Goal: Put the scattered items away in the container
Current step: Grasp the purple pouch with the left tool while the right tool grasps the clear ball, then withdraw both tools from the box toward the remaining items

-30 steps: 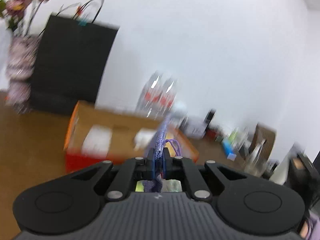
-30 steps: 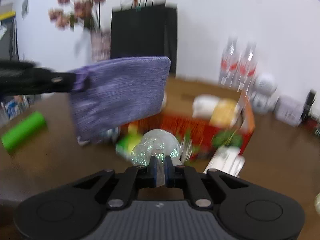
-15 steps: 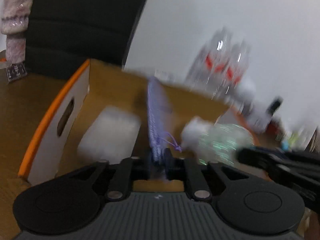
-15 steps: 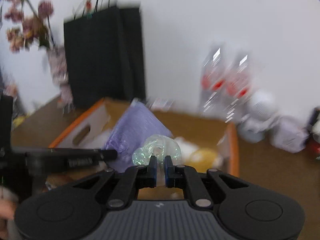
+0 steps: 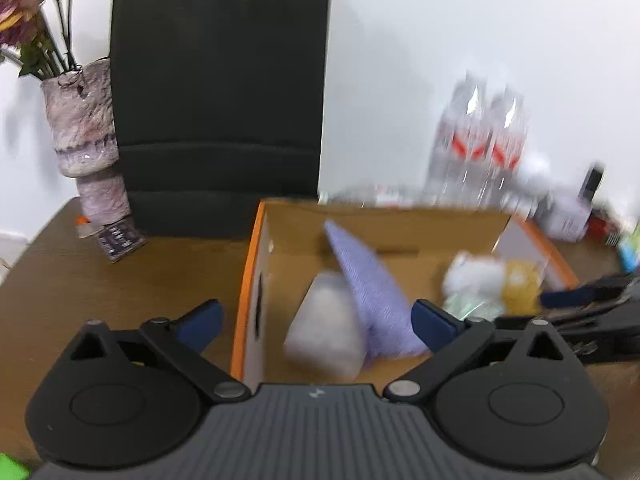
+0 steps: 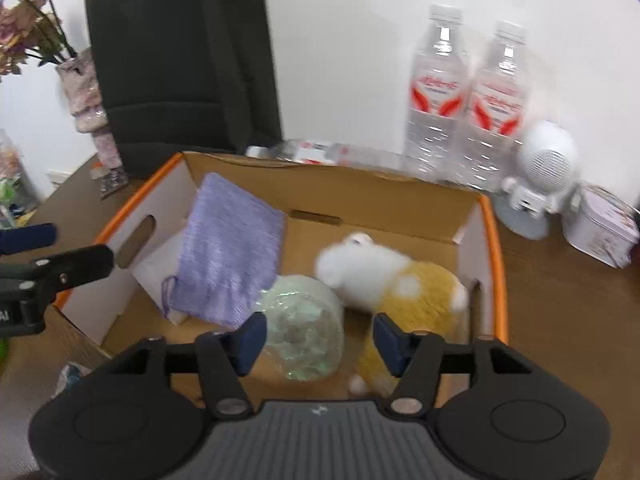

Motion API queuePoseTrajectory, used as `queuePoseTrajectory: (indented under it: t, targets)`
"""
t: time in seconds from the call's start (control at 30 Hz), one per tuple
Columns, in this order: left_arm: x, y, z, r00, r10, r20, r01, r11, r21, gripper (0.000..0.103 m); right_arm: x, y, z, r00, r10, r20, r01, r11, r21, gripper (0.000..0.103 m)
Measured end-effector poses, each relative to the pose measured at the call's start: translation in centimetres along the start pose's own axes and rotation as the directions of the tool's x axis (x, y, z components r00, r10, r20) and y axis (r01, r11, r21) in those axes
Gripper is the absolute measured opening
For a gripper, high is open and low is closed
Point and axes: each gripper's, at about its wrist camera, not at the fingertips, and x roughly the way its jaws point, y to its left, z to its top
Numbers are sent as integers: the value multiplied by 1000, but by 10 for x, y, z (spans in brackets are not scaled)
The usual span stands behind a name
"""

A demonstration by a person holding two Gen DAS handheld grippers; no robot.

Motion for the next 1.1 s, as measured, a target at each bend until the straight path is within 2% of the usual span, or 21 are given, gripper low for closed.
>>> queuePoseTrajectory:
  t: [0.07,0.17,0.23,0.27,0.37,0.43,0.5,0.57,0.67,0.73,0.83,0.93,1.1]
  targets:
    - [-3,-4,-8,999,28,-37,-27,999,28,103,-4,-3,-8,1000,-21,-21,22,999,25,62]
    - [-23,-9,-23,999,31,-36,-30,999,35,103,-26,-11,-24,1000,0,1,0,995,102,64]
    - [-40,-14,-36,1000,22,-9,-22,998,58,103,-50,-11,-37,999,-4,52,-3,992,126,71]
    - [-50,-16,-44,1000,15,9,-16,998,67,103,-64,-9,-46,996,-18,87,6,992,127,78]
    - [-77,-19,-80,998,-21,60,16,997,81,103,-102,1,-82,979,-32,199,8,992,123,87]
    - [-88,-23,-106,996,-29,87,22,996,81,103,-117,7,-110,965,-10,262,-22,992,121,90]
    - [-92,-30,-125,997,-10,81,2,996,94,103,-121,14,-139,956,15,293,-51,992,115,91]
    - [-96,-34,-139,998,11,68,-18,994,103,103,-115,20,-162,962,-14,274,-20,993,119,91]
    - [-109,-30,-159,996,-12,92,5,996,85,103,-110,37,-187,963,-88,255,67,994,89,91]
    - [-115,-23,-171,993,-34,114,29,999,45,103,-111,46,-204,960,-70,271,54,996,65,91]
    - [-114,-15,-182,993,-35,113,35,999,4,103,-109,54,-222,959,-10,283,-9,998,67,91]
    - [-110,-10,-192,996,-20,91,22,1000,-16,103,-103,60,-229,964,-19,266,2,998,63,91]
    - [-99,-5,-205,996,-66,58,68,997,-35,103,-96,67,-239,967,-25,253,12,999,51,91]
